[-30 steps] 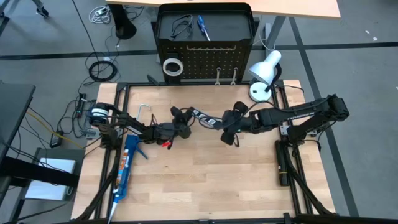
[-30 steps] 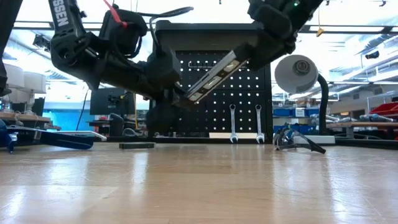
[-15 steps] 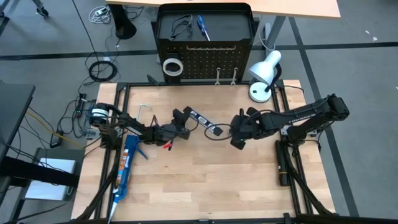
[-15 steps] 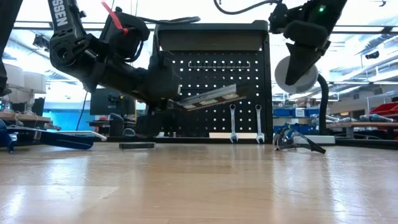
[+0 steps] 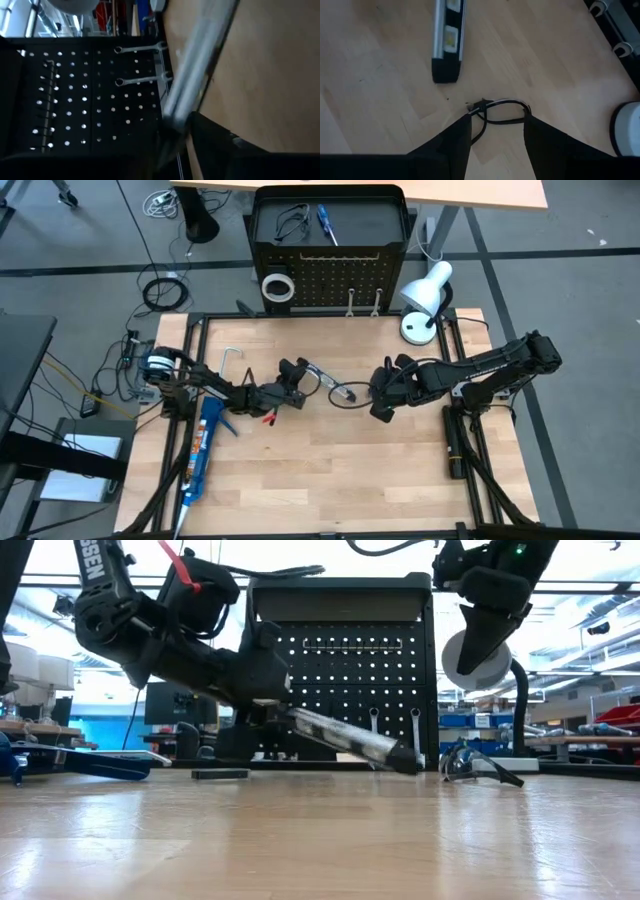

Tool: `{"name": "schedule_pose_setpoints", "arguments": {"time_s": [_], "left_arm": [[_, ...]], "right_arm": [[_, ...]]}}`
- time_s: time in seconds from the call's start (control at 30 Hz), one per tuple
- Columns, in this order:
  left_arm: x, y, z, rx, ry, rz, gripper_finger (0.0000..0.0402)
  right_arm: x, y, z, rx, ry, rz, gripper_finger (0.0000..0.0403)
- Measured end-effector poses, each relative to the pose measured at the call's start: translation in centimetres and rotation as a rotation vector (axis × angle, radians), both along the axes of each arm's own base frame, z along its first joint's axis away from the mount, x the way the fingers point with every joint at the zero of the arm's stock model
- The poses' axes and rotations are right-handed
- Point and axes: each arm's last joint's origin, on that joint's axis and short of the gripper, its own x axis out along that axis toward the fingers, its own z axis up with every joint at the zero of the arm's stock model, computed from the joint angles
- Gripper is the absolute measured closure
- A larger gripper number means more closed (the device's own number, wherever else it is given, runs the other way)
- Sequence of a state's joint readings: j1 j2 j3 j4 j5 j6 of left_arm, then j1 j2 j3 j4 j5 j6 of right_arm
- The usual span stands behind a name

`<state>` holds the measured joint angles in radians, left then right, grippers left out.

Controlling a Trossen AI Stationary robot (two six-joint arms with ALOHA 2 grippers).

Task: Hang tools onto peg board
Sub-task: Unhang the spirit level from the peg board, then unhang the masking tape from the peg board

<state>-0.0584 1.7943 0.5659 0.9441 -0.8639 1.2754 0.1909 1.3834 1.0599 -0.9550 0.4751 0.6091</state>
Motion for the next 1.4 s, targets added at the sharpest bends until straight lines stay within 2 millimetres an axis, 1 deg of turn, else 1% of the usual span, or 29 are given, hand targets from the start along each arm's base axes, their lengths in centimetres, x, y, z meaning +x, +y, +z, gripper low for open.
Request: {"name": "schedule_pose_setpoints", "arguments": {"time_s": [0.2, 0.27, 0.33, 0.43, 0.53, 0.6, 0.7, 0.77, 0.8, 0.83, 0.9, 0.97, 1.1, 1.4], "left_arm": [[0.0, -1.4, 0.2, 0.007, -0.017, -0.030, 0.0226], [-0.1, -1.7, 0.3, 0.019, -0.020, 0.004, 0.0218], [-0.3, -1.9, 0.5, 0.037, -0.050, 0.083, 0.0215], [-0.5, -1.8, 1.5, -0.003, -0.219, 0.203, 0.0214], [-1.9, -1.2, 2.1, -0.090, -0.411, 0.204, 0.0214], [-3.4, -0.5, 2.3, -0.142, -0.539, 0.196, 0.0214], [-6.0, 1.2, 2.1, -0.193, -0.685, 0.253, 0.0214], [-7.2, 2.1, 1.9, -0.257, -0.759, 0.271, 0.0214], [-7.6, 2.6, 2.0, -0.312, -0.829, 0.267, 0.0214], [-7.9, 3.1, 2.2, -0.375, -0.907, 0.252, 0.0214], [-8.4, 4.0, 1.8, -0.476, -0.955, 0.210, 0.0215], [-8.4, 4.9, 1.9, -0.541, -1.020, 0.179, 0.0219], [-8.5, 6.9, 2.1, -0.581, -1.098, 0.193, 0.0232], [-8.7, 11.7, 2.8, -0.714, -1.286, 0.223, 0.0240]], "right_arm": [[0.0, 0.0, 0.0, -0.004, 0.000, 0.003, 0.0220], [0.0, 0.0, 0.0, -0.004, 0.000, 0.003, 0.0220], [0.0, 0.0, 0.0, -0.004, 0.000, 0.003, 0.0220], [0.0, 0.1, 0.0, -0.003, -0.004, 0.003, 0.0220], [0.3, 0.1, 0.1, 0.002, -0.036, 0.009, 0.0220], [0.5, 0.2, 0.1, 0.002, -0.054, 0.019, 0.0220], [0.7, 0.6, 0.2, -0.003, -0.070, 0.041, 0.0220], [0.9, 0.8, 0.4, -0.036, -0.097, 0.053, 0.0220], [1.0, 0.8, 0.5, -0.064, -0.112, 0.059, 0.0220], [1.2, 0.9, 0.6, -0.095, -0.133, 0.065, 0.0220], [1.6, 0.9, 0.9, -0.156, -0.171, 0.081, 0.0220], [2.0, 0.9, 1.2, -0.202, -0.208, 0.096, 0.0220], [2.6, 1.0, 1.7, -0.260, -0.250, 0.128, 0.0220], [2.8, 0.9, 1.6, -0.283, -0.249, 0.152, 0.0220]]}}
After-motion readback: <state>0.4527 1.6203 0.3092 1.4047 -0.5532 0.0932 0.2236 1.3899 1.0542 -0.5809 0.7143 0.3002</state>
